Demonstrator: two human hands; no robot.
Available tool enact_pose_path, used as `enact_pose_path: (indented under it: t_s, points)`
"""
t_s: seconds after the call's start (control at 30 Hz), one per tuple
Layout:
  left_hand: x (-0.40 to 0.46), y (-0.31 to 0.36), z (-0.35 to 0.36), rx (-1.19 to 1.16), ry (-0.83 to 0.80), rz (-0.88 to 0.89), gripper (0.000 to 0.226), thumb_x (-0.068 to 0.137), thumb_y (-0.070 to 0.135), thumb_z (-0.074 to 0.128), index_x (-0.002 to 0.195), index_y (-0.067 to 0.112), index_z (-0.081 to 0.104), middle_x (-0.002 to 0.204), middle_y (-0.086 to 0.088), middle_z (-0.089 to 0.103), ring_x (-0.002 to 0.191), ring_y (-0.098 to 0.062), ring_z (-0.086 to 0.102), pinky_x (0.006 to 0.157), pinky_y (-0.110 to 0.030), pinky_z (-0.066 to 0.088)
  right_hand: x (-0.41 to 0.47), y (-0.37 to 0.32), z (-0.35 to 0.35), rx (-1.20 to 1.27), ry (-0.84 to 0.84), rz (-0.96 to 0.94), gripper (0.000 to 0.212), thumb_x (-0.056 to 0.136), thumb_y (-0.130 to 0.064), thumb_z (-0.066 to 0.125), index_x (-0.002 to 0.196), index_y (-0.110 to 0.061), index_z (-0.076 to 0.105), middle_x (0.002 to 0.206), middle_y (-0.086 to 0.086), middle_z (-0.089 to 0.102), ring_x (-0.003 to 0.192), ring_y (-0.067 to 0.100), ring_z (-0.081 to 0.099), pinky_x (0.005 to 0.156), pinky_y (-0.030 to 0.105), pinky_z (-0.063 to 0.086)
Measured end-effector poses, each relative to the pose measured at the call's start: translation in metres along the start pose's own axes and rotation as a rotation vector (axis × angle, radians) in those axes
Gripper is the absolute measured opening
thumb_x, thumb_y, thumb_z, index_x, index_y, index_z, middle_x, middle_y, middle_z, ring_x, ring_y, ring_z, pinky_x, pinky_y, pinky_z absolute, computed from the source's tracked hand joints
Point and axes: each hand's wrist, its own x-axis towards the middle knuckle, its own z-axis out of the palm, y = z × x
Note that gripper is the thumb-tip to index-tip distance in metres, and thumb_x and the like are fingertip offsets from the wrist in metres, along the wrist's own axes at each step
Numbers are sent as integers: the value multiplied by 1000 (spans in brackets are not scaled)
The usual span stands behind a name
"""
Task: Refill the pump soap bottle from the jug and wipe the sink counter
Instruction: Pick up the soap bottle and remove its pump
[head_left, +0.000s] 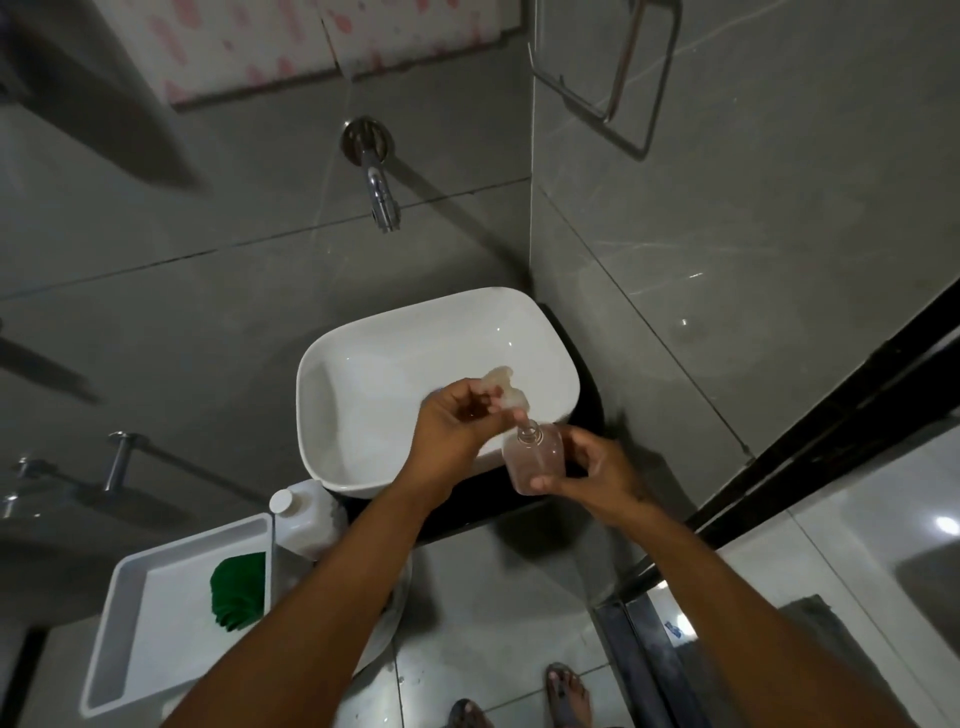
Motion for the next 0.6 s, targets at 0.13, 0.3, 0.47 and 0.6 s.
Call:
enact_pose_path:
  t_s: [0.13,0.3,0.47,0.6]
  points:
    - [0,23,-7,-240,166,41,19,83,-7,74,92,8,69,94,-12,72,92,-26,66,79,-28,51,-1,0,-2,7,1,-3,63,56,-37,92,110,-54,64,114,-21,71,109,1,66,88,19,55]
    - [-15,25,-37,-572,430,24,16,86,5,75,98,16,75,97,-7,75,88,-20,72,81,-29,57,-2,6,-8,31,10,17,70,48,-52,93,110,-61,62,115,-26,69,110,-2,64,83,18,55]
    - [-49,-40,-46,-760,713,-179,27,93,7,68,119,11,64,103,-3,74,88,-15,73,80,-25,58,-3,22,-20,5,24,40,73,48,-48,94,114,-55,63,119,-18,70,113,6,65,89,28,56]
    - [-64,-105,-34,-799,806,-467,13,94,2,62,99,13,67,98,-3,68,79,-10,66,76,-22,50,-6,32,-27,-53,-10,65,64,61,-15,92,110,-49,67,112,-17,73,107,5,67,80,20,56]
